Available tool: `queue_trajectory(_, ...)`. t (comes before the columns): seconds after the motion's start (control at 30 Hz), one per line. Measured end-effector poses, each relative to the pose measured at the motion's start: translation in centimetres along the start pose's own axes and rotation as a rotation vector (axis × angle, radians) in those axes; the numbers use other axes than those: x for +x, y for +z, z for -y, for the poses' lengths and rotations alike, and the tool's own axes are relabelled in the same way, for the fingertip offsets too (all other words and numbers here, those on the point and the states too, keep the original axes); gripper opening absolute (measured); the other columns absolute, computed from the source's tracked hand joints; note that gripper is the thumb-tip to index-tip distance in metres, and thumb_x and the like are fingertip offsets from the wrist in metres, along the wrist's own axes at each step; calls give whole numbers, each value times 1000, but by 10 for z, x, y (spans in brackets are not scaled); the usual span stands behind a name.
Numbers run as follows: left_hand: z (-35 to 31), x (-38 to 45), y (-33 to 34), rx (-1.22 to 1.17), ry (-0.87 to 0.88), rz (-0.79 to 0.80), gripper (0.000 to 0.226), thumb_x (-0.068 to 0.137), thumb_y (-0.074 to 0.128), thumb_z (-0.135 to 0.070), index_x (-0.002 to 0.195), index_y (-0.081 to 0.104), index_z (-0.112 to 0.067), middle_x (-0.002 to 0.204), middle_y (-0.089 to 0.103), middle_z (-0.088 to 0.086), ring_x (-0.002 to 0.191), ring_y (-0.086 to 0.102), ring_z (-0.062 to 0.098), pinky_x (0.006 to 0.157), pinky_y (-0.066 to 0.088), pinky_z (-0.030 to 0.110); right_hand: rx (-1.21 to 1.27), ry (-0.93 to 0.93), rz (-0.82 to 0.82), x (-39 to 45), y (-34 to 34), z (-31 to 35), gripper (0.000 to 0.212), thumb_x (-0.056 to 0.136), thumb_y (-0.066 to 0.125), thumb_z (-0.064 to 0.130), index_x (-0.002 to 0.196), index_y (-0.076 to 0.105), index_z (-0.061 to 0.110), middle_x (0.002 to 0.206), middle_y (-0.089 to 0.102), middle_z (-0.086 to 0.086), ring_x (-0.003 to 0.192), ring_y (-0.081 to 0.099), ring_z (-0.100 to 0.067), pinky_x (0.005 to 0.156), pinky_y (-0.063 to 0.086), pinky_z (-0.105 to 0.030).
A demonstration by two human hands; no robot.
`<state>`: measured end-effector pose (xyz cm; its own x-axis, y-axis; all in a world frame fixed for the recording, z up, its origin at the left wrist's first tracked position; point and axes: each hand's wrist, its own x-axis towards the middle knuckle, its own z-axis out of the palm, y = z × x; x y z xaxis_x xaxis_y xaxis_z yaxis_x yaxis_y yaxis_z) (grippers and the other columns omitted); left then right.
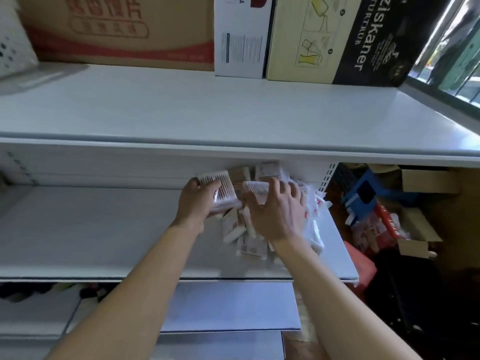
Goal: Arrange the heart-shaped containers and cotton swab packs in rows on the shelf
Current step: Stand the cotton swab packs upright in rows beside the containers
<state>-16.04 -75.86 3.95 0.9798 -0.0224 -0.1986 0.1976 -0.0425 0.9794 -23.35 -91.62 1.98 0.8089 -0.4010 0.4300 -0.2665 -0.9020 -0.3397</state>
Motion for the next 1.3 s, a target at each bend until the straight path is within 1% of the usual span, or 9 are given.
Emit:
queue_trajectory(0.17, 10, -9, -10, 4, -47, 40, 31, 74, 76, -34, 97, 67, -15, 99, 71, 10, 85, 71, 28, 68, 63, 47, -122, 155, 178, 11, -1, 11, 72, 82, 45, 75, 115, 53, 12, 121, 62, -16, 116, 51, -35, 100, 36, -45)
queue_trajectory(0.33, 9, -13, -10, -28, -70, 109, 17, 93, 65, -23, 104, 63, -11, 107, 67, 14, 75, 73, 32, 66, 63, 46, 10, 120, 44, 11, -6, 19, 58, 81, 54, 65, 104, 58, 12, 107, 66, -11, 100, 58, -34, 88, 42, -41)
queue_trajectory(0.47, 5, -10, -6, -177, -73, 193, 44, 87, 66, -51, 100, 66, -10, 91, 74, 9, 79, 74, 24, 72, 60, 42, 226, -130, -110, -14, -1, 32, 39, 84, 61, 54, 95, 64, 17, 94, 66, -1, 92, 58, -28, 75, 45, -38)
queue_trajectory(0.63, 18, -6, -6, -93, 23, 100, 26, 80, 74, -39, 83, 72, -13, 82, 75, 2, 78, 71, 20, 74, 55, 35, 275, -190, -118, -31, 1, 23, 37, 95, 45, 41, 116, 67, 20, 119, 66, 1, 115, 55, -27, 94, 47, -42)
queue_trajectory(0.77, 30, -2, -15, -1, 26, 3, 61, 59, 74, -57, 97, 70, -10, 89, 75, 5, 82, 72, 21, 71, 56, 32, -92, -55, 159, -29, 8, -3, 58, 85, 52, 48, 136, 52, 21, 140, 52, -6, 137, 36, -34, 114, 31, -46)
queue_trajectory(0.9, 37, -2, -21, 47, -26, 53, 76, 49, 75, -65, 102, 67, -11, 93, 75, 7, 83, 73, 26, 77, 61, 48, -227, -172, 159, -27, 17, -6, 45, 88, 63, 38, 130, 60, 21, 133, 61, 0, 134, 44, -34, 117, 28, -47)
queue_trajectory(1.1, 35, -8, -22, -127, -143, 76, 59, 75, 82, -48, 117, 57, -14, 113, 67, 12, 96, 70, 32, 59, 61, 52, 185, -408, -137, -30, 6, 5, 40, 93, 56, 22, 131, 62, 13, 137, 59, -5, 129, 50, -32, 104, 41, -44)
queue_trajectory(1.23, 23, -16, -15, -253, -210, 194, 62, 86, 65, -62, 121, 60, -11, 112, 69, 15, 93, 73, 32, 62, 60, 48, 302, -481, 11, -49, 13, 25, 50, 89, 53, 19, 138, 58, 10, 147, 51, -8, 139, 42, -30, 110, 41, -41)
queue_trajectory(1.3, 22, -21, -14, -198, -132, 244, 49, 86, 73, -46, 117, 65, -8, 108, 72, 19, 93, 73, 34, 67, 60, 51, 394, -381, 74, -55, 8, 22, 58, 86, 44, 21, 143, 52, 10, 150, 48, -5, 142, 40, -21, 113, 38, -30)
